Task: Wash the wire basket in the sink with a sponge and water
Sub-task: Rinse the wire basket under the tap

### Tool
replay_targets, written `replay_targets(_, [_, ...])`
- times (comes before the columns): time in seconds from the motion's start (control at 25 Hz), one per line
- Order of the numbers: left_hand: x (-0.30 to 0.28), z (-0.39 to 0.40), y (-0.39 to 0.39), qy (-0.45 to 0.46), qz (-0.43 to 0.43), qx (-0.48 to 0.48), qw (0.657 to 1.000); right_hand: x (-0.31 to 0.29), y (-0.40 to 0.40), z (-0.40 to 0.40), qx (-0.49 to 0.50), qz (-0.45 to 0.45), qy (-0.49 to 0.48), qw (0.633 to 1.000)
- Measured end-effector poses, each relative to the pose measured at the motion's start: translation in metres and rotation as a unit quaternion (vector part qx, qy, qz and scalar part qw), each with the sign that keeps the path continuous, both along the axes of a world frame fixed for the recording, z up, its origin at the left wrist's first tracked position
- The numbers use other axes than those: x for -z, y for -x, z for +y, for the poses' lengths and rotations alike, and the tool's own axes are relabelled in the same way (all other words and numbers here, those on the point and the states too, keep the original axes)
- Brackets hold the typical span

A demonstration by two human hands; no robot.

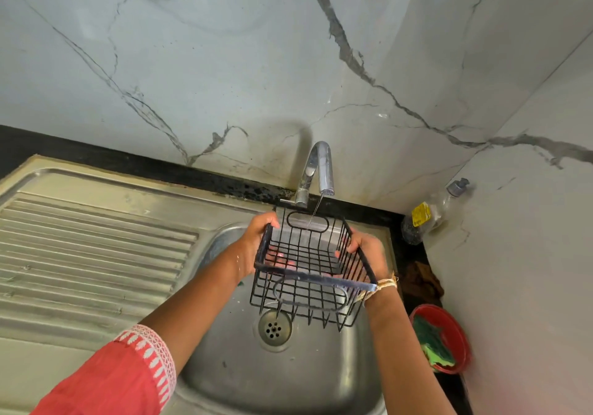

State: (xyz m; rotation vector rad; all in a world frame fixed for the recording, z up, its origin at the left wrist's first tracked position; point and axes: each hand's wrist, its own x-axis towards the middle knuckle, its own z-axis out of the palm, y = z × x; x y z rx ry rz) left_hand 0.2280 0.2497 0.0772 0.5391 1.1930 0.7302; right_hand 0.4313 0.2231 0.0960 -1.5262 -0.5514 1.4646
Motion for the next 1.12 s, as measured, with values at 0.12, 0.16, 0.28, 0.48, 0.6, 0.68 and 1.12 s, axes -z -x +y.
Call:
replay_targets(0.12, [0.002, -0.003, 0.004, -0.03, -0.038, -0.012, 0.999, 0.009, 0.001, 0.003, -0.028, -0.106, 0.007, 0.994])
replay_targets(0.16, [0.013, 0.003, 0.006, -0.066, -0.053, -0.01, 0.996, 0.008, 0.005, 0.003, -0.034, -0.149, 0.022, 0.988])
replay_targets(0.28, [0.02, 0.012, 0.001, -0.204, -0.031, 0.015, 0.978, 0.008, 0.012, 0.008, 0.005, -0.169, 0.034, 0.985])
replay_targets(0.48, [0.001, 0.007, 0.0, -0.156, 0.112, 0.09, 0.977, 0.005, 0.02, 0.021, 0.16, -0.047, 0.014, 0.986])
replay_targets(0.6, [0.006, 0.002, 0.008, -0.149, 0.107, 0.105, 0.977, -0.001, 0.026, 0.027, 0.183, -0.033, -0.003, 0.982])
replay_targets(0.68, [0.005, -0.001, 0.007, -0.144, 0.094, 0.068, 0.983, -0.003, 0.034, 0.022, 0.174, -0.143, 0.012, 0.974])
replay_targets(1.12, [0.012, -0.026, -0.015, -0.105, -0.003, 0.021, 0.994, 0.068, 0.066, 0.019, -0.1, -0.723, -0.098, 0.676])
